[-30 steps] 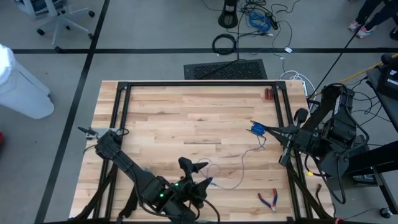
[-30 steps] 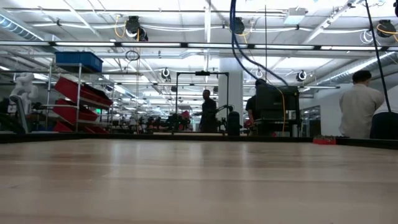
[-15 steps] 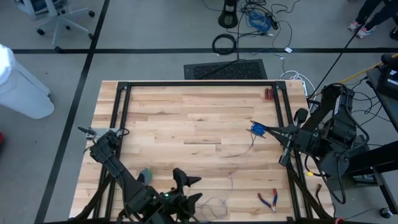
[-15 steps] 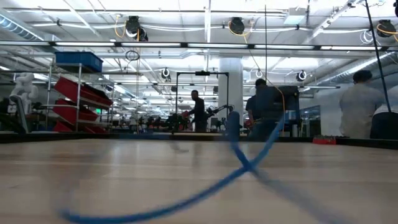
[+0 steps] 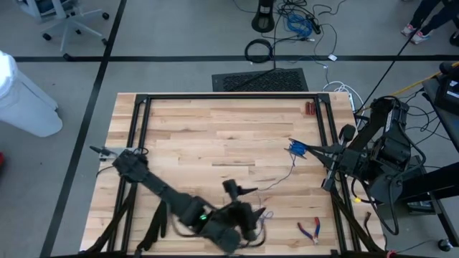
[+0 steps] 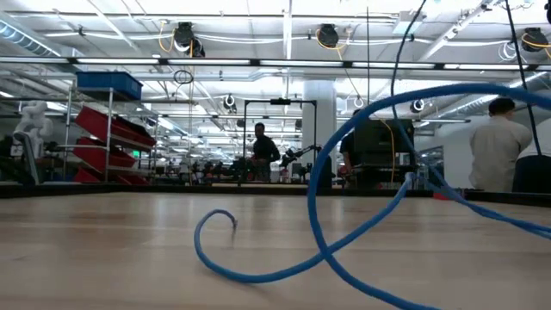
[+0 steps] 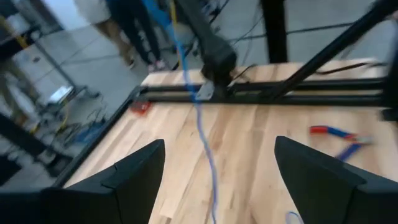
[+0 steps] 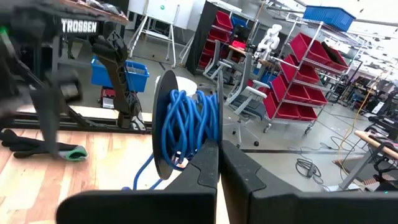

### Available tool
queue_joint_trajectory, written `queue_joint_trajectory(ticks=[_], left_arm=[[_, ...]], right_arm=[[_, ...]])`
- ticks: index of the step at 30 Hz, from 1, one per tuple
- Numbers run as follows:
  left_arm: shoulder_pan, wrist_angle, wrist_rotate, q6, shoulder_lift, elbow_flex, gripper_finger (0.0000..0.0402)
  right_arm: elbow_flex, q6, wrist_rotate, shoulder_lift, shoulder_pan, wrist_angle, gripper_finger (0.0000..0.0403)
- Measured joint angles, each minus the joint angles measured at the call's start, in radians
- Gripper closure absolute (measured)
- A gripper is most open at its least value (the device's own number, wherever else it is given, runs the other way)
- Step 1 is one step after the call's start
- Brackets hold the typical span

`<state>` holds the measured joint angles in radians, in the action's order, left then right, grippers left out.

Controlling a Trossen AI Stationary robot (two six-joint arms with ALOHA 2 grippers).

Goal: Coil cords
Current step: Coil the blue wire onto the black spool

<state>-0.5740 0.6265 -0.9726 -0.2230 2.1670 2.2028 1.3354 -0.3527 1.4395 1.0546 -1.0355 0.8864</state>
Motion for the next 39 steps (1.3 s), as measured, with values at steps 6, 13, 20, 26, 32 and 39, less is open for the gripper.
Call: queue_joint_trajectory(ticks=[6, 13, 20, 26, 32, 39], left_arm=[[0.083, -0.075, 0.001, 0.028, 0.096, 0.000, 0.0091], [0.127, -0.201, 0.002, 0.056, 0.122, 0.000, 0.0091], [0.127, -0.433, 0.019, 0.233, 0.121, -0.001, 0.0091], [0.131, -0.525, 0.010, 0.346, 0.121, -0.001, 0.0091], [0.130, -0.567, 0.004, 0.391, 0.121, -0.001, 0.0115], [0.146, -0.565, 0.000, 0.394, 0.121, -0.001, 0.0200]], right_arm=[[0.000, 0.002, 0.000, 0.000, 0.000, 0.000, 0.0403], [0.000, 0.005, 0.000, 0.000, 0.000, -0.001, 0.0403], [0.000, 0.005, 0.000, 0.000, 0.000, -0.008, 0.0403], [0.000, 0.005, 0.000, 0.000, 0.000, -0.008, 0.0403], [0.000, 0.005, -0.001, 0.000, 0.000, -0.007, 0.0403], [0.000, 0.006, -0.001, 0.000, 0.000, -0.007, 0.0403]])
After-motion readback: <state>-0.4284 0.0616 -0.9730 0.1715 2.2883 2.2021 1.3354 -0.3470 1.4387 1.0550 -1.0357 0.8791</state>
